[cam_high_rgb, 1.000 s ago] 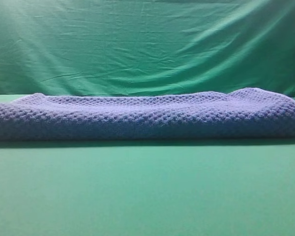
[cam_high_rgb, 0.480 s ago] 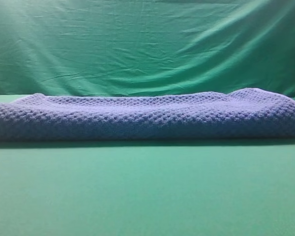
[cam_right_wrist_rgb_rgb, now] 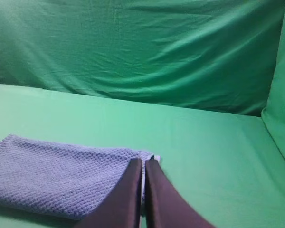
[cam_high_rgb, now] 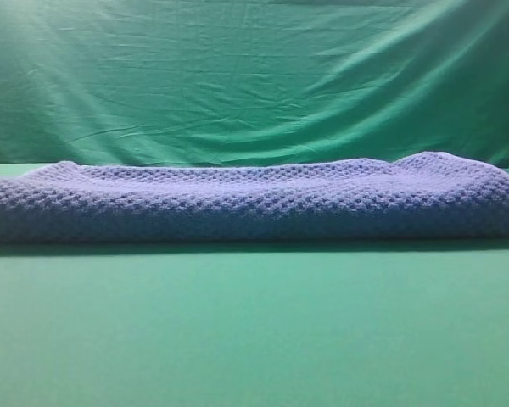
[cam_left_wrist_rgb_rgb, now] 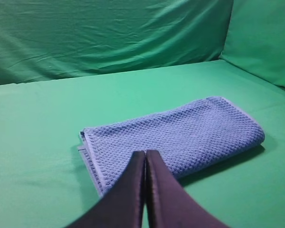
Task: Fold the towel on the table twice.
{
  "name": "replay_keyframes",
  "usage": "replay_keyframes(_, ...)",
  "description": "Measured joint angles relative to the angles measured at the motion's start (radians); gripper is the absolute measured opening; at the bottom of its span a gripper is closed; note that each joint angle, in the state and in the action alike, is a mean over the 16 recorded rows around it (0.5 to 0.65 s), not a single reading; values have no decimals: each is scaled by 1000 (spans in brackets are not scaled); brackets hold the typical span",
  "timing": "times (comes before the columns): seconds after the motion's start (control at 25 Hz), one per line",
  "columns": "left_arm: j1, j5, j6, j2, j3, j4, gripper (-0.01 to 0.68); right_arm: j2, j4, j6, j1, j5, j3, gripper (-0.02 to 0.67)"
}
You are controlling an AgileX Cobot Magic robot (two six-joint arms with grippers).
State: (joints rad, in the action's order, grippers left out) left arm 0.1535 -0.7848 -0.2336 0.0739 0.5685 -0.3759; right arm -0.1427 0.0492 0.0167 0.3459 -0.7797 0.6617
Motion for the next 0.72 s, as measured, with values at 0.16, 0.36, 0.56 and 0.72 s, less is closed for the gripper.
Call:
replay_keyframes(0.16, 0, 15, 31, -53, -53, -1, 0, 74, -21, 2, 0, -2, -22, 0)
replay_keyframes(0.36, 0, 27, 63, -85, -88, 21, 0, 135, -40, 3, 0, -16, -40, 0)
replay_keyframes(0.56, 0, 34, 80, -88, -97, 76, 0, 160, -44, 3, 0, -1, -78, 0)
replay_keyframes(0.72, 0, 64, 86, -88, -110, 130, 0, 162, -45, 3, 0, 41, -139, 0)
